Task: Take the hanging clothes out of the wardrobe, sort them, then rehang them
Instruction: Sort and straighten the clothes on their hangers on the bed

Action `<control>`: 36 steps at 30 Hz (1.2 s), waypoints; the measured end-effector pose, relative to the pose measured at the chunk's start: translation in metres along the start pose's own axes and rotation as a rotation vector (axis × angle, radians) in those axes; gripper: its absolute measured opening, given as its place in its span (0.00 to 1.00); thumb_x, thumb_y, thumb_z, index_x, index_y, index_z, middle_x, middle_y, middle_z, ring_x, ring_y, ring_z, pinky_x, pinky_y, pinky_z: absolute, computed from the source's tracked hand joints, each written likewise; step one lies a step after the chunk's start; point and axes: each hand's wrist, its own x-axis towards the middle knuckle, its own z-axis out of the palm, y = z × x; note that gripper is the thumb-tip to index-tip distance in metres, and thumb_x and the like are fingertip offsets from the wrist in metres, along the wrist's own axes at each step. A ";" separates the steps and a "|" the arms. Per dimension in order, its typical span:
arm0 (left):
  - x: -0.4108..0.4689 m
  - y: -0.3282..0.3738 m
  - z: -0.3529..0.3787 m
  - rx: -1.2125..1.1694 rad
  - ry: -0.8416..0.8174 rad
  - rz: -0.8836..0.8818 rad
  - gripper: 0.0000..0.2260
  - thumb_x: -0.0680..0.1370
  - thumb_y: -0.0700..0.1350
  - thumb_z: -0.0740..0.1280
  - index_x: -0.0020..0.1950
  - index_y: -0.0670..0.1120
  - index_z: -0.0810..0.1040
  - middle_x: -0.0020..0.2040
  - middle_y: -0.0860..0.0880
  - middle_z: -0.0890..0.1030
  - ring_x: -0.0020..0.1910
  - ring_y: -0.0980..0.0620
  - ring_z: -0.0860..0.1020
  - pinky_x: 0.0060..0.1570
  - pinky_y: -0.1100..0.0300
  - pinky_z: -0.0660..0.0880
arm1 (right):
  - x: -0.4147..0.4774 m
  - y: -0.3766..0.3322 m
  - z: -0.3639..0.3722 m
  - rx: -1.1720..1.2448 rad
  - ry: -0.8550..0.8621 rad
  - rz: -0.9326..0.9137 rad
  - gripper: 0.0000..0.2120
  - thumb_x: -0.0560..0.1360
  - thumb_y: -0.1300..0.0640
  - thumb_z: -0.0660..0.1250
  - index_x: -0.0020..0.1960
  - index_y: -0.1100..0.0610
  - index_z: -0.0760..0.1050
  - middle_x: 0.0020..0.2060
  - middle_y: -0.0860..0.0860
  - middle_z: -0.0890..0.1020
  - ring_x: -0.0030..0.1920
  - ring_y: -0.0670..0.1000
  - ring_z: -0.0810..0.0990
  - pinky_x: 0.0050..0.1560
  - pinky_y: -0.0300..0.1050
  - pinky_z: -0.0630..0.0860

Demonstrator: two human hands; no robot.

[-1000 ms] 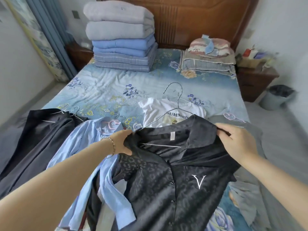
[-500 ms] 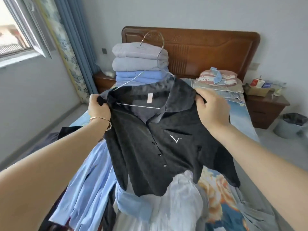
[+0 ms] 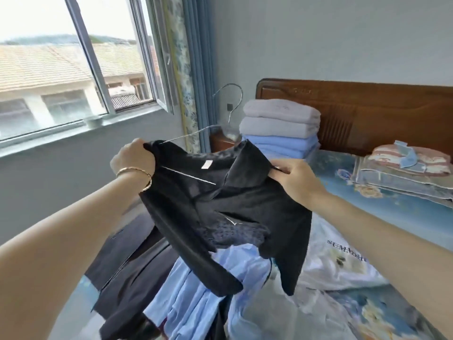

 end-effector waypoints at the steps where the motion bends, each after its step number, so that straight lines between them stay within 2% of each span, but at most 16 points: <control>1: 0.009 -0.007 -0.009 0.091 -0.002 -0.026 0.14 0.78 0.38 0.54 0.59 0.41 0.75 0.58 0.37 0.77 0.57 0.37 0.76 0.54 0.50 0.71 | 0.005 -0.007 0.010 0.050 -0.031 0.013 0.08 0.76 0.60 0.66 0.52 0.56 0.83 0.48 0.52 0.85 0.51 0.49 0.81 0.59 0.48 0.73; 3: 0.025 -0.018 -0.023 0.227 -0.023 -0.080 0.14 0.78 0.38 0.55 0.60 0.39 0.75 0.59 0.38 0.77 0.58 0.38 0.76 0.56 0.49 0.71 | 0.015 -0.016 0.029 0.183 -0.105 0.064 0.08 0.76 0.61 0.66 0.47 0.54 0.83 0.43 0.52 0.86 0.48 0.53 0.82 0.58 0.50 0.75; 5: 0.038 -0.026 -0.029 0.292 -0.055 -0.112 0.14 0.78 0.38 0.56 0.59 0.39 0.76 0.58 0.39 0.78 0.58 0.39 0.76 0.57 0.51 0.70 | 0.025 -0.020 0.043 0.328 -0.186 0.156 0.10 0.76 0.62 0.65 0.42 0.52 0.82 0.35 0.46 0.84 0.39 0.47 0.83 0.51 0.42 0.78; 7: 0.046 -0.031 -0.023 0.325 -0.088 -0.122 0.14 0.77 0.38 0.56 0.59 0.40 0.75 0.58 0.40 0.78 0.58 0.40 0.76 0.57 0.52 0.70 | 0.034 -0.017 0.054 0.403 -0.248 0.246 0.11 0.76 0.63 0.64 0.41 0.51 0.82 0.30 0.43 0.83 0.32 0.42 0.82 0.38 0.32 0.79; 9: 0.050 -0.035 -0.003 0.280 -0.096 -0.102 0.14 0.78 0.39 0.55 0.61 0.41 0.74 0.58 0.40 0.78 0.58 0.40 0.76 0.57 0.52 0.70 | 0.040 -0.006 0.064 0.451 -0.267 0.315 0.11 0.76 0.64 0.64 0.41 0.52 0.82 0.30 0.44 0.83 0.31 0.43 0.82 0.33 0.32 0.77; 13: 0.038 -0.046 0.082 -0.002 -0.241 -0.003 0.18 0.80 0.54 0.51 0.63 0.48 0.70 0.60 0.38 0.73 0.60 0.38 0.72 0.60 0.48 0.65 | 0.038 0.042 0.092 0.456 -0.203 0.417 0.09 0.76 0.65 0.64 0.49 0.56 0.82 0.38 0.48 0.84 0.38 0.46 0.82 0.43 0.39 0.77; 16: 0.019 -0.055 0.170 0.021 -0.482 0.051 0.23 0.75 0.66 0.56 0.65 0.56 0.69 0.62 0.40 0.70 0.63 0.39 0.70 0.65 0.47 0.62 | 0.023 0.094 0.131 0.369 -0.188 0.425 0.11 0.75 0.67 0.64 0.54 0.58 0.82 0.42 0.47 0.84 0.41 0.39 0.80 0.49 0.36 0.75; 18: 0.008 -0.062 0.233 0.074 -0.597 0.064 0.21 0.77 0.62 0.59 0.66 0.55 0.70 0.62 0.40 0.71 0.63 0.39 0.71 0.64 0.48 0.63 | 0.012 0.133 0.162 0.281 -0.164 0.444 0.11 0.75 0.67 0.65 0.54 0.60 0.82 0.45 0.49 0.85 0.44 0.39 0.76 0.50 0.35 0.72; 20: 0.001 -0.071 0.290 0.155 -0.691 0.115 0.18 0.80 0.57 0.55 0.67 0.52 0.71 0.62 0.40 0.73 0.61 0.38 0.73 0.62 0.49 0.66 | 0.004 0.171 0.190 0.246 -0.139 0.504 0.10 0.75 0.65 0.66 0.52 0.58 0.83 0.41 0.41 0.84 0.42 0.32 0.75 0.47 0.29 0.70; 22: 0.001 -0.078 0.339 0.299 -0.768 0.268 0.18 0.82 0.55 0.52 0.66 0.50 0.71 0.62 0.42 0.75 0.60 0.40 0.75 0.59 0.51 0.69 | -0.002 0.204 0.215 0.192 -0.126 0.582 0.12 0.75 0.65 0.65 0.43 0.50 0.84 0.30 0.31 0.79 0.35 0.29 0.73 0.41 0.30 0.69; 24: 0.008 -0.082 0.377 0.471 -0.834 0.459 0.16 0.82 0.53 0.51 0.63 0.47 0.71 0.61 0.45 0.77 0.60 0.44 0.76 0.58 0.54 0.69 | -0.002 0.233 0.237 0.145 -0.125 0.668 0.20 0.76 0.63 0.65 0.32 0.43 0.79 0.25 0.32 0.76 0.35 0.34 0.72 0.39 0.37 0.68; 27: 0.025 -0.079 0.415 0.669 -0.924 0.697 0.13 0.82 0.46 0.54 0.64 0.48 0.72 0.63 0.48 0.77 0.63 0.48 0.74 0.60 0.57 0.68 | 0.006 0.264 0.262 0.129 -0.129 0.762 0.12 0.76 0.61 0.65 0.43 0.47 0.84 0.33 0.35 0.81 0.41 0.40 0.78 0.45 0.40 0.73; 29: 0.039 -0.072 0.435 0.692 -0.979 0.767 0.13 0.82 0.43 0.56 0.65 0.47 0.73 0.63 0.47 0.76 0.64 0.47 0.74 0.60 0.56 0.71 | 0.013 0.277 0.273 0.116 -0.116 0.791 0.10 0.77 0.61 0.64 0.48 0.53 0.84 0.36 0.37 0.83 0.44 0.41 0.78 0.46 0.41 0.74; 31: 0.051 -0.062 0.447 0.666 -1.055 0.758 0.15 0.83 0.43 0.54 0.67 0.46 0.71 0.65 0.46 0.74 0.65 0.46 0.72 0.61 0.56 0.70 | 0.019 0.288 0.277 0.058 -0.077 0.798 0.10 0.77 0.62 0.64 0.51 0.55 0.83 0.42 0.45 0.86 0.45 0.43 0.78 0.49 0.46 0.76; 33: 0.062 -0.057 0.463 0.588 -1.092 0.784 0.17 0.82 0.41 0.55 0.71 0.49 0.66 0.67 0.48 0.71 0.66 0.47 0.71 0.62 0.57 0.69 | 0.024 0.301 0.275 0.005 -0.068 0.772 0.10 0.76 0.63 0.63 0.51 0.55 0.83 0.44 0.52 0.86 0.44 0.42 0.76 0.49 0.46 0.76; 36: 0.066 -0.050 0.480 0.308 -1.000 0.820 0.20 0.79 0.40 0.57 0.70 0.55 0.67 0.64 0.50 0.72 0.63 0.49 0.72 0.62 0.58 0.70 | 0.035 0.316 0.272 -0.030 -0.167 0.717 0.09 0.77 0.60 0.63 0.51 0.52 0.82 0.41 0.56 0.84 0.39 0.43 0.71 0.45 0.48 0.76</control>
